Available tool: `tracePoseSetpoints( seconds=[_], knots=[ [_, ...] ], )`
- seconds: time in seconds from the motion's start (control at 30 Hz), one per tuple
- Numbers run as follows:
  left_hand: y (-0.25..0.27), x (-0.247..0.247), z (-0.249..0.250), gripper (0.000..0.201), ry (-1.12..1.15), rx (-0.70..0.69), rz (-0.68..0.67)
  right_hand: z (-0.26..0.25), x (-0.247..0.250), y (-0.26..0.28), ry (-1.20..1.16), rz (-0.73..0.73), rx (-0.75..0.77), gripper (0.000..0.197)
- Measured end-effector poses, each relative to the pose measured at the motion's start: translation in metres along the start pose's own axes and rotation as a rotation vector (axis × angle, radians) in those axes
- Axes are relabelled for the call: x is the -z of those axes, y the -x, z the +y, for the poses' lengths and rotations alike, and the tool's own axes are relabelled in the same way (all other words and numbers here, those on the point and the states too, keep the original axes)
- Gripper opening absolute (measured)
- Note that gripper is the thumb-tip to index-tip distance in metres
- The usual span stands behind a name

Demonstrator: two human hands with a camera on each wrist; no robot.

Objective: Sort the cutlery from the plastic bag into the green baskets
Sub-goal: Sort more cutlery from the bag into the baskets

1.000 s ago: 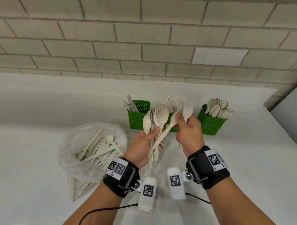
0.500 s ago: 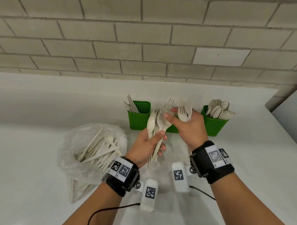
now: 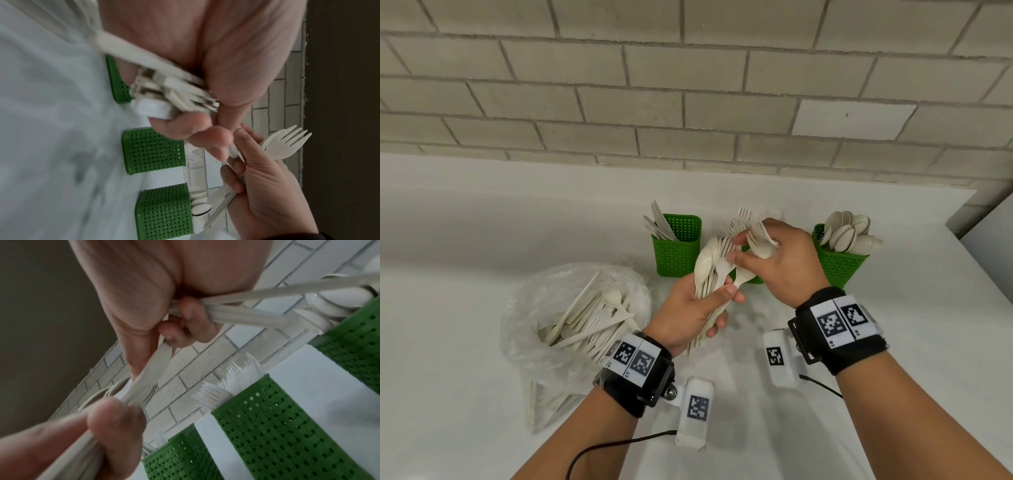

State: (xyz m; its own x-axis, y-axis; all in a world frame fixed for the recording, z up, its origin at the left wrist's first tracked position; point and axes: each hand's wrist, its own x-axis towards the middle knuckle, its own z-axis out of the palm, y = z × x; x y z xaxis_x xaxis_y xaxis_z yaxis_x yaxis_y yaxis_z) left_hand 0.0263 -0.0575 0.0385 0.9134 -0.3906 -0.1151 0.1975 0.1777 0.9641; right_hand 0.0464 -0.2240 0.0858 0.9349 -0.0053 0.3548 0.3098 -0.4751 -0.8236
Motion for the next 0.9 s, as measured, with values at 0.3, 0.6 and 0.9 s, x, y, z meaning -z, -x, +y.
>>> tracePoseSetpoints(
  seconds=[0.3, 0.6, 0.9],
  knots=[
    [0.000, 0.004, 0.005, 0.001, -0.032, 0.013, -0.020, 0.002, -0.001, -0.001, 0.030, -0.041, 0.074, 0.033],
    [0.000, 0.009, -0.008, 0.009, -0.103, -0.002, -0.018, -0.009, 0.023, -0.009, -0.205, -0.031, -0.079, 0.009],
    [-0.010, 0.015, -0.005, 0.016, 0.078, 0.112, 0.185, 0.001, 0.046, -0.016, -0.287, 0.272, -0.121, 0.014]
  ],
)
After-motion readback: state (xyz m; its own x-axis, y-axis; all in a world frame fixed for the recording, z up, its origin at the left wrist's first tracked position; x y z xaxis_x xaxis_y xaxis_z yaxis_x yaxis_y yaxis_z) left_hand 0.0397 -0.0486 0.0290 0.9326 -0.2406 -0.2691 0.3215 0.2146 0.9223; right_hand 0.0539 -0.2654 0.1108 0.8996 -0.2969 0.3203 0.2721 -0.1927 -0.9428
